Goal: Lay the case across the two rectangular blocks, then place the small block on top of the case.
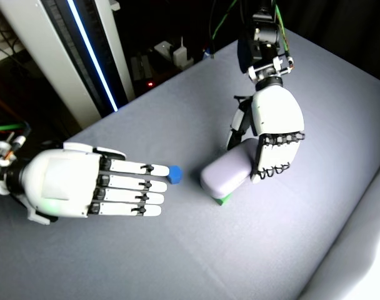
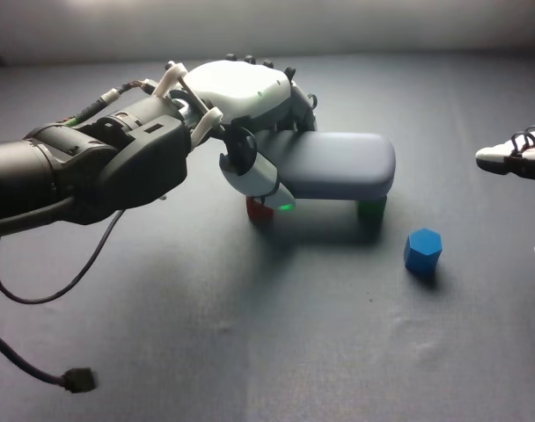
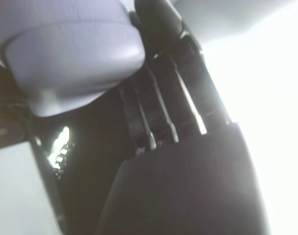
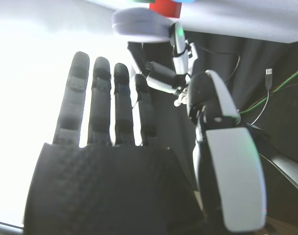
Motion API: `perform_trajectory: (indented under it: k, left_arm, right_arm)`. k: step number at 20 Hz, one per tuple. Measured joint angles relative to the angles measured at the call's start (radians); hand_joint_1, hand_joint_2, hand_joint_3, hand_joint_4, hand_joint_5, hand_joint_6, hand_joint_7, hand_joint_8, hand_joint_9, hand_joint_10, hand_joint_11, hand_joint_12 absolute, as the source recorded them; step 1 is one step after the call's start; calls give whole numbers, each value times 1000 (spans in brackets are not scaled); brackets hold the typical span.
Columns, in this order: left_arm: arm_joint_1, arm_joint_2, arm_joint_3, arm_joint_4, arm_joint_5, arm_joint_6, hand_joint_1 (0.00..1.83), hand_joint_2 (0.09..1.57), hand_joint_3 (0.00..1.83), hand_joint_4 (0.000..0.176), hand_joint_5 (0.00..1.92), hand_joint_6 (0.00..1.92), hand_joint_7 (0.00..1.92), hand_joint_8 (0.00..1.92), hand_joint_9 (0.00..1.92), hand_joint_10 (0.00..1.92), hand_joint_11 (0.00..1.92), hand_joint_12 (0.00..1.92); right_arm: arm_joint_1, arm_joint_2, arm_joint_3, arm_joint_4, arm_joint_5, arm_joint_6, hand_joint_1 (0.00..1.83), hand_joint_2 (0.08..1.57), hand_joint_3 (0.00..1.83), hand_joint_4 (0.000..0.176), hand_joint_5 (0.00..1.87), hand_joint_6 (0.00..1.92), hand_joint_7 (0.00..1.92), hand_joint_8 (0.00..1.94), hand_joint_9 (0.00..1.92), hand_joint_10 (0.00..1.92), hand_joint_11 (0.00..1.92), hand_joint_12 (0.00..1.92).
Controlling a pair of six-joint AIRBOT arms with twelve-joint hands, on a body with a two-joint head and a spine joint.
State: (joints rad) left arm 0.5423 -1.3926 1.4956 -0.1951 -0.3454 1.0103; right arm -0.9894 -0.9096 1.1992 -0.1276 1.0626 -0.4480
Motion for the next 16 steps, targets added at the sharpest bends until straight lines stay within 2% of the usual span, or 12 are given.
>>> perform_trajectory:
  k: [1,2,3,4,5,9,10,11,12,14,15,16]
  left_arm:
    - [0,-1,5,-2,-1,8,1391,1082,0,0,967,748,1053,855,1043,1165,844,1110]
    - [0,-1,5,-3,-1,9,1391,1082,0,0,967,748,1053,855,1043,1165,844,1110]
    - [0,-1,5,-4,0,10,1289,1083,5,0,960,838,1109,898,1056,643,864,1053]
    - [0,-1,4,-3,0,13,1200,1037,0,0,872,319,967,371,1049,297,824,932]
    - [0,-1,4,-8,-2,14,1076,994,0,0,831,19,895,37,984,52,771,779]
    - [1,-1,4,-14,2,17,1052,943,0,0,717,0,724,0,866,0,726,658]
    - [1,-1,4,-14,2,18,1022,932,1,0,704,0,713,0,871,1,694,734]
    - [1,-1,4,-14,2,18,1022,932,1,0,704,0,713,0,871,1,694,734]
    - [1,0,0,-15,0,18,985,926,0,0,685,0,694,0,899,1,658,927]
    - [1,2,-5,-15,-3,18,985,910,0,0,633,0,665,0,845,0,564,1012]
    - [1,10,-14,-16,-6,18,1001,901,0,4,588,0,654,8,796,0,436,1154]
    - [3,15,-23,-18,-11,18,997,902,1,27,547,0,605,1,707,0,344,1154]
  right_arm:
    - [0,-1,0,0,1,0,630,1291,0,3,239,3,317,5,320,3,281,167]
    - [0,-1,0,-1,1,0,630,1291,0,3,239,3,317,5,320,3,281,167]
    - [0,-1,0,-1,0,0,633,1290,0,8,242,4,316,4,320,3,279,164]
    - [0,-1,0,0,0,0,694,1288,0,14,256,7,317,3,305,2,269,157]
    - [0,-1,0,0,1,0,657,1287,0,19,258,3,325,3,318,6,306,165]
    - [0,-1,0,0,1,2,678,1285,0,19,256,1,323,0,332,6,310,169]
    - [0,-1,0,0,1,2,680,1281,0,32,259,2,319,0,324,2,302,167]
    - [0,-1,0,0,1,2,680,1281,0,32,259,2,319,0,324,2,302,167]
    - [0,-1,0,0,1,3,666,1291,2,30,243,0,313,0,310,0,296,163]
    - [0,-1,0,0,1,3,680,1289,1,46,239,0,313,1,305,0,285,155]
    - [0,-1,0,0,1,3,691,1291,1,38,248,4,319,3,306,1,290,156]
    - [0,-1,0,0,1,3,694,1295,2,40,242,1,311,0,301,0,281,152]
